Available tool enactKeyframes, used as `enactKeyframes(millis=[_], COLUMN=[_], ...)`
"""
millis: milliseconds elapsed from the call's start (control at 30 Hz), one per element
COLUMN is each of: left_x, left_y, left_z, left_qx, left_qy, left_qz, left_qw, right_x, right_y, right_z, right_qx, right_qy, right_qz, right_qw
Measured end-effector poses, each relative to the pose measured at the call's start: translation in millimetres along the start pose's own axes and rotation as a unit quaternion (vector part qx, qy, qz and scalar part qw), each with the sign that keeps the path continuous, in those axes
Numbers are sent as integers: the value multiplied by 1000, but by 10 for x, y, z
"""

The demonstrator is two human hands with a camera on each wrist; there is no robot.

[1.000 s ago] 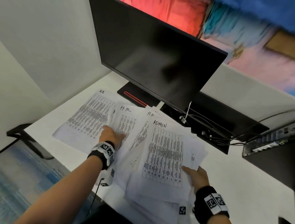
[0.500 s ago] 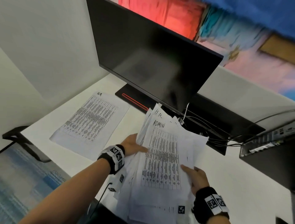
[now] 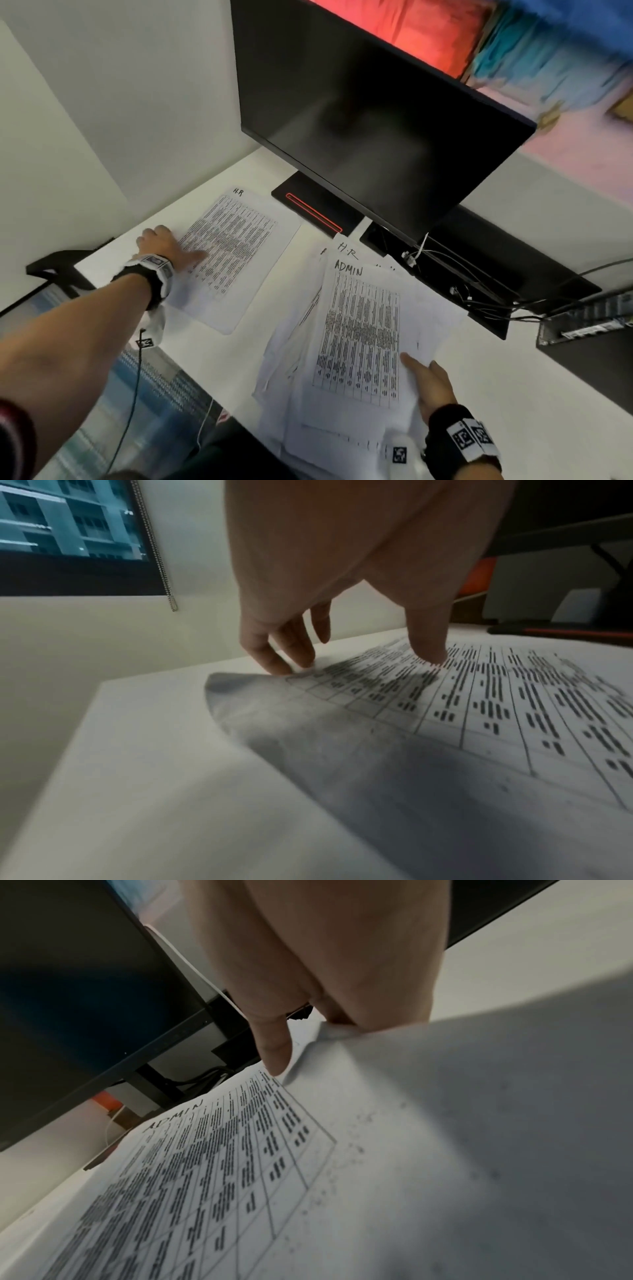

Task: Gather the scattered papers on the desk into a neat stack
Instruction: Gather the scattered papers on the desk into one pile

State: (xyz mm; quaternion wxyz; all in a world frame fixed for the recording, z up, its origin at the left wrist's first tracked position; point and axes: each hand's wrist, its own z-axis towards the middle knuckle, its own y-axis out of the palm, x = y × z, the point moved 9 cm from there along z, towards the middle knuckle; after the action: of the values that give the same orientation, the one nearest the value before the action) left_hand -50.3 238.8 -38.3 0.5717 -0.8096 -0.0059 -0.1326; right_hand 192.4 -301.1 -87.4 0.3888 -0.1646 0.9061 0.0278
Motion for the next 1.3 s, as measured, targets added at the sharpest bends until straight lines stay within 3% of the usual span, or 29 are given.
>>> enactKeyframes(millis=[133, 267, 333, 433, 500, 533, 633, 733, 800, 899, 966, 1033, 1199, 1299], left_x=[106, 559, 704, 679, 602, 635, 938, 1335, 1596, 1861, 1963, 2048, 2240, 2223], left_y=[139, 218, 145, 155, 289, 398, 486, 22, -415, -923, -1153, -1225, -668, 44], left_z=[6, -152, -185, -253, -369, -427, -557, -679, -872, -1316, -1585, -1735, -1913, -1918], left_qx=[-79, -178, -156, -80, -104, -135, -203, -149, -113, -178, -255, -300, -247, -266], left_qy=[6, 108, 123, 77, 17, 21, 116, 235, 335, 467, 494, 487, 487, 420], left_qz=[-66, -178, -200, -77, -50, -49, -46, -55, -61, -131, -224, -292, -240, -206], left_qw=[995, 962, 959, 991, 993, 989, 971, 959, 934, 856, 800, 767, 803, 843], right_x=[-31, -86, -110, -87, -85, -75, -74, -42, -54, -47, -59, -79, 95, 197], right_y=[38, 15, 33, 70, 85, 81, 85, 89, 107, 110, 112, 118, 1, -93], right_z=[4, 30, 17, -19, -56, -69, -110, -108, -132, -129, -147, -210, -49, 20], right_qx=[22, 60, 66, 72, 80, 82, 89, 90, 91, 97, 97, 105, 104, 114], right_qy=[-4, -13, -9, -2, -6, -5, -2, 6, 3, 5, 7, 14, 18, 27], right_qz=[-22, -50, -49, -47, -46, -43, -54, -56, -56, -52, -55, -51, -9, 32], right_qw=[1000, 997, 997, 996, 996, 996, 995, 994, 994, 994, 994, 993, 994, 993])
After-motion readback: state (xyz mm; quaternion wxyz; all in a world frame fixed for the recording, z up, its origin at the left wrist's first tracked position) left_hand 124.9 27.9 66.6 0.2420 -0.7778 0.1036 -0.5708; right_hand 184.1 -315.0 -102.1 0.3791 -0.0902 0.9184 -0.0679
